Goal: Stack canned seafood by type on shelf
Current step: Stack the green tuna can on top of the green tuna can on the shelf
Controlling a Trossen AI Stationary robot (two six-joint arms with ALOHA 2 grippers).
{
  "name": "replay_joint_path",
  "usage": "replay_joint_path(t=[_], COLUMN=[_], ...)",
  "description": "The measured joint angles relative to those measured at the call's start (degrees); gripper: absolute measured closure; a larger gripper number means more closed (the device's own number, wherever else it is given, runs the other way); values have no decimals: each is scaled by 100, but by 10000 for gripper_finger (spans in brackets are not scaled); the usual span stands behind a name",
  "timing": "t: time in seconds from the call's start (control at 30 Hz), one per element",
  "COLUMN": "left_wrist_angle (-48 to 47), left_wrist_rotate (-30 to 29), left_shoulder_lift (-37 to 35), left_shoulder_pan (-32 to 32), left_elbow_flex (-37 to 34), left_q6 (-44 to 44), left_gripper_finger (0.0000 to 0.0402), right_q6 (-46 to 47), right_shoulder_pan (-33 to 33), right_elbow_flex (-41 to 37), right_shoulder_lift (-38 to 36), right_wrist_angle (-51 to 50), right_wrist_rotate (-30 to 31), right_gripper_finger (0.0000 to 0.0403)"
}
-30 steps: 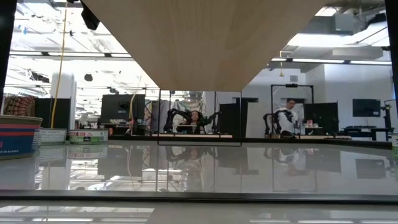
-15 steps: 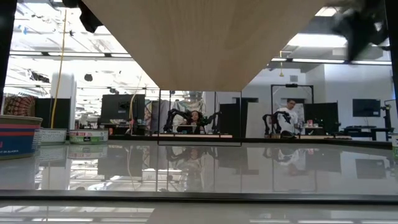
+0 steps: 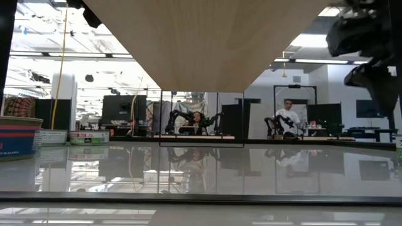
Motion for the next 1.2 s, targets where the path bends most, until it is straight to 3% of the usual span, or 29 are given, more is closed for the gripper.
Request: replay_joint_path(t=[0.2, 0.4, 0.67, 0.8, 1.03, 1.2], left_wrist_angle=[2, -4, -6, -19, -138, -133], left_wrist_rotate=[-17, -17, -19, -17, 47, 60], left_shoulder_lift=[-42, -206, -317, -257, -221, -223], left_shoulder_pan=[0, 0, 0, 0, -2, -2], left_elbow_flex=[0, 0, 0, 0, 1, 0], left_q6=[280, 397, 453, 449, 386, 374], left_gripper_finger=[86, 86, 86, 86, 86, 86], right_q6=[-466, -753, -1001, -1048, -1405, -1479], right_shoulder_pan=[-194, -167, -276, -569, -1093, -1561], right_elbow_flex=[-2, 16, 21, 11, -7, -15], right_shoulder_lift=[714, 1270, 1394, 1303, 1272, 741], right_wrist_angle=[394, 341, 210, 23, -429, -984], right_wrist_rotate=[-473, -542, -559, -467, 276, 1083], right_gripper_finger=[181, 241, 383, 383, 387, 345])
